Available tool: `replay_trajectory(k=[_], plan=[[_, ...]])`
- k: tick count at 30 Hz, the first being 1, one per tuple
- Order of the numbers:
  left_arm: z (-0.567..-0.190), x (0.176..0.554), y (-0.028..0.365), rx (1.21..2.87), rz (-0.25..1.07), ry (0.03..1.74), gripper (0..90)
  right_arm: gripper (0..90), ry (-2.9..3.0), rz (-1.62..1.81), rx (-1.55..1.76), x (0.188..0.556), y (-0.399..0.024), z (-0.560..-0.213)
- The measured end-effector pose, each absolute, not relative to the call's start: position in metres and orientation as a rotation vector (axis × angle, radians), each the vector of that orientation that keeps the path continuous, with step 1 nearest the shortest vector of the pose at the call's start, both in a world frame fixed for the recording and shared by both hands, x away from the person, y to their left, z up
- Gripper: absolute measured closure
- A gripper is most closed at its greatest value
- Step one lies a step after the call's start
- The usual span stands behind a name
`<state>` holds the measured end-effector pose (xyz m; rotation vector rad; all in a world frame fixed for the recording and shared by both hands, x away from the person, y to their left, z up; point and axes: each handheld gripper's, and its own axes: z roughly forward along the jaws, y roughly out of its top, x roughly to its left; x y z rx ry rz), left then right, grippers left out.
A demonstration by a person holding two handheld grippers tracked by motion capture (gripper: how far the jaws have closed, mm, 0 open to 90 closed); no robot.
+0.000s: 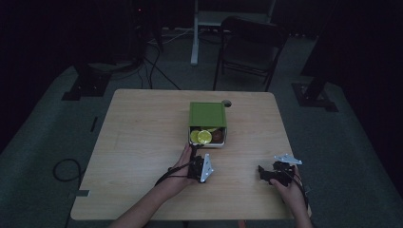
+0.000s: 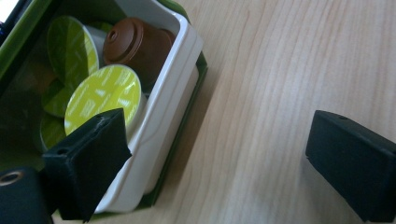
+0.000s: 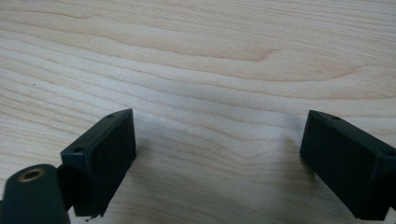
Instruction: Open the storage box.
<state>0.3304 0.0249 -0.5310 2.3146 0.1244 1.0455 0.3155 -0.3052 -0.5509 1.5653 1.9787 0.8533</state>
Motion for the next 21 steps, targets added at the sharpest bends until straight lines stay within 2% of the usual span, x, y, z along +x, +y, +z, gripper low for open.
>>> replay_trajectory(k=[8,21], plan=[[-0.539,0.336,0.015,2.300,1.140,0.029,13.5,10.2,1.979,0.853,1.565,0.316,-0.305,-0.551],[-0.541,0.346,0.002,2.240,1.242,-0.103,35.8,10.2,1.978,0.853,1.566,0.315,-0.305,-0.551]])
